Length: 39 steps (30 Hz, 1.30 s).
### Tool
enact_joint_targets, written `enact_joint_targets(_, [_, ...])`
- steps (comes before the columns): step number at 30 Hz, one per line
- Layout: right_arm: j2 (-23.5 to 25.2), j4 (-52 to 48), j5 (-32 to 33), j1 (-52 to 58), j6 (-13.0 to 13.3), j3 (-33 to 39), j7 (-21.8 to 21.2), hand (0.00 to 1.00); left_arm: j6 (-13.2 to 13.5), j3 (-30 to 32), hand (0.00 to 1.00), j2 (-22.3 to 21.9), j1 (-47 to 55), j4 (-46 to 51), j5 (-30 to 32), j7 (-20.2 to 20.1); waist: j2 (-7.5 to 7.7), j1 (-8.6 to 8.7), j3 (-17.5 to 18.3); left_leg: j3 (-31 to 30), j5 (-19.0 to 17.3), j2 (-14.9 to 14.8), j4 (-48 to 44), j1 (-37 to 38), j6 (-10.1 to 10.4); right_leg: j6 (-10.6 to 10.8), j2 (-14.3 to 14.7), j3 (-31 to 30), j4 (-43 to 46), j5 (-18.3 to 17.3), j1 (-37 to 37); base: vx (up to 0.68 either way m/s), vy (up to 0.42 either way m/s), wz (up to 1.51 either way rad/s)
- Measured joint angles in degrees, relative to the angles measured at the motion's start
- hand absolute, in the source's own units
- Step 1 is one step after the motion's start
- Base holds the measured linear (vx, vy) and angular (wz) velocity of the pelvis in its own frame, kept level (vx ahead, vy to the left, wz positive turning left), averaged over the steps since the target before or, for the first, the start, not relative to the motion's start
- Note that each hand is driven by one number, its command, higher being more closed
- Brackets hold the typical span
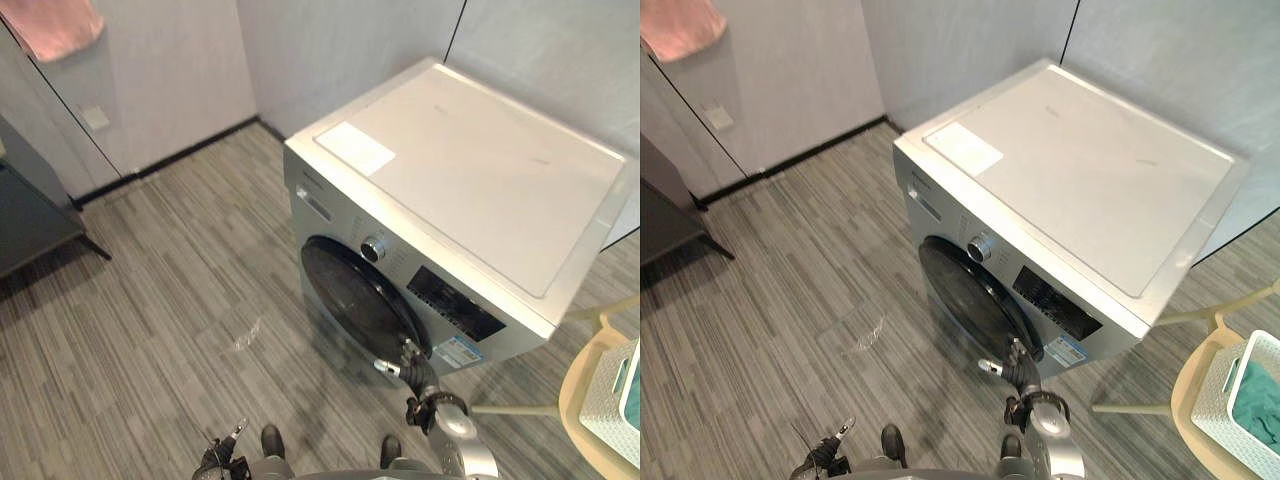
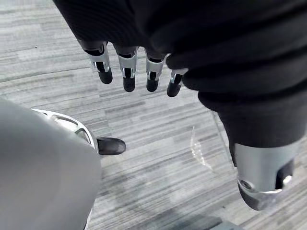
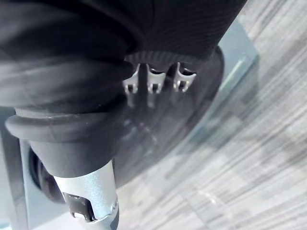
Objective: Pick up the laundry basket with both hands and put the clothes into the washing machine.
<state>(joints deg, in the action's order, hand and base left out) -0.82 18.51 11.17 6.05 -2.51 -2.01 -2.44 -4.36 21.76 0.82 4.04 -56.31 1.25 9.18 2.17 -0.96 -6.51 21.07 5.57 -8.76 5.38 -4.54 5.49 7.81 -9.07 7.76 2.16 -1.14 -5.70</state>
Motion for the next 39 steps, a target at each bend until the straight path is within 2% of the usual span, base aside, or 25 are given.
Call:
enact_joint_targets(3, [-1.6,-0.2,0.1,-2.3,0.0,1.5,1.2,0.00,0.0,-2.1,0.00,0.6,-0.7,0.1,0.8,1.0,0.01,0.01,-1.3,-0.9,0.0,0.2,0.0,-0.6,-0.1,0.0,-0.1,0.1,-0.3,0.1,0.0,0.08,0.005,0.10])
enact_joint_targets(7, [-3.9,-0.2,0.0,-4.2,0.0,4.4,3.7,0.00,0.4,-4.2,0.00,0.9,-1.1,0.2,1.2,1.4,-0.97,0.11,-3.0,-2.3,0.0,0.2,0.0,-0.6,-0.1,0.0,0.0,0.2,-0.2,0.1,0.2,0.06,-0.006,0.04])
enact_joint_targets(18, [-5.1,1.2,-1.6,-8.7,0.0,7.7,10.1,0.00,0.6,-6.4,0.00,2.4,-2.0,0.2,0.9,3.2,-2.68,0.50,-7.5,-5.4,1.4,1.7,0.0,-3.6,-1.0,0.5,-1.4,1.6,1.0,0.4,-2.7,-0.05,0.022,0.09])
enact_joint_targets(22, [-6.7,7.0,-2.8,-13.5,-0.2,7.3,11.5,0.00,0.5,-8.5,0.00,3.0,-2.0,0.1,0.7,3.6,-3.04,0.51,-9.4,-7.0,1.4,2.8,0.0,-4.1,-1.0,1.2,-2.3,1.7,0.5,0.9,-2.9,-0.06,0.052,0.04])
enact_joint_targets(27, [-7.8,9.4,-2.8,-15.7,0.2,3.3,12.5,0.00,0.5,-9.4,0.00,3.3,-2.0,0.0,0.4,4.1,-3.03,0.88,-9.5,-8.1,1.8,3.0,0.0,-4.8,-1.5,1.2,-2.2,1.7,-0.7,2.4,-3.2,0.00,0.023,-0.05])
enact_joint_targets(29, [-9.4,10.4,-2.8,-16.0,-0.3,-1.4,12.5,0.00,0.5,-10.4,0.00,3.6,-2.0,0.0,0.4,4.8,-3.02,2.13,-9.5,-9.3,2.2,2.7,0.0,-4.6,-1.3,1.2,-1.8,2.8,-1.0,2.4,-2.3,0.03,-0.014,0.14])
enact_joint_targets(34, [-10.5,10.8,0.1,-15.5,-0.5,-13.3,12.2,0.00,0.4,-10.3,0.00,3.8,-1.9,-0.3,0.3,5.6,-2.90,2.95,-9.4,-10.1,2.7,1.1,0.0,-3.9,-0.4,0.7,-0.4,3.3,-0.9,2.7,-1.4,-0.01,-0.019,-0.02])
enact_joint_targets(36, [-11.7,10.8,2.6,-15.6,-0.5,-22.0,9.4,0.00,0.4,-10.0,0.00,3.8,-1.9,-0.3,-0.3,6.0,-2.95,2.83,-9.4,-11.0,3.2,0.4,0.0,-3.6,0.2,0.5,0.3,4.4,-1.2,2.8,-0.5,-0.08,-0.035,0.13])
enact_joint_targets(38, [-11.4,10.3,4.1,-16.6,-0.6,-29.5,5.9,0.00,0.4,-9.9,0.00,3.8,-2.4,-0.3,-0.6,6.0,-3.26,1.61,-9.4,-12.6,3.1,-0.3,0.0,-3.6,0.9,0.5,1.0,6.0,-1.4,2.4,0.2,-0.10,-0.034,0.37])
enact_joint_targets(39, [-10.6,9.5,5.4,-18.1,-0.6,-34.1,2.8,0.00,0.4,-9.8,0.00,3.7,-2.8,-0.3,-0.6,6.0,-3.51,0.33,-9.4,-13.8,3.2,-0.6,0.0,-3.8,1.1,0.0,1.2,6.9,-1.4,1.9,0.6,-0.09,-0.023,0.39])
